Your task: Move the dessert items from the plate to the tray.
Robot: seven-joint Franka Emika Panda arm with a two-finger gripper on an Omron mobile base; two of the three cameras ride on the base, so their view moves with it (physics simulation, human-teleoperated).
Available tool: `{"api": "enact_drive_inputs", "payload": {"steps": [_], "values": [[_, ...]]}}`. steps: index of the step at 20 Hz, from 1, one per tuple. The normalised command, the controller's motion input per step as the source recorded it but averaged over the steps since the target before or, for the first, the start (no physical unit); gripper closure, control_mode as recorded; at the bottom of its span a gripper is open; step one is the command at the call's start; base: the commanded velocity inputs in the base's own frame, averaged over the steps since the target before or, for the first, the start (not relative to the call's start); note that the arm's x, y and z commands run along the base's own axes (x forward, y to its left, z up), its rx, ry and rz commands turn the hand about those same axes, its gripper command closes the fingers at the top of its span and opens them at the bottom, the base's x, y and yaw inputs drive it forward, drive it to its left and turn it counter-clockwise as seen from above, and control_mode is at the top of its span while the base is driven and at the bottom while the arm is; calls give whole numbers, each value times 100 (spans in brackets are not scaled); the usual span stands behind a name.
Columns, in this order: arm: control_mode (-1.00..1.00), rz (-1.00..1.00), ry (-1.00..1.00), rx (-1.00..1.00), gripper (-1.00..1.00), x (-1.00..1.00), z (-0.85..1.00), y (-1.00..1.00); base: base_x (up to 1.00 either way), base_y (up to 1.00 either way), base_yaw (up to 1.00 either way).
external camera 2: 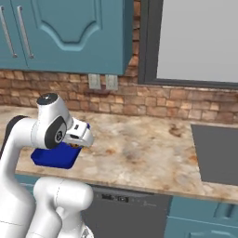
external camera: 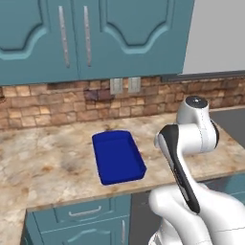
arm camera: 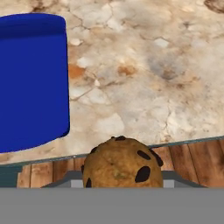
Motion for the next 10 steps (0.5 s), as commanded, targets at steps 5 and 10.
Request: {"api": "enact_drive_inputs", "payload": {"steps": [5, 10], "values": [[100, 0, 0, 0, 100, 0, 0, 0, 0, 54, 0], [100, 0, 0, 0, 100, 0, 0, 0, 3, 44, 0]]}}
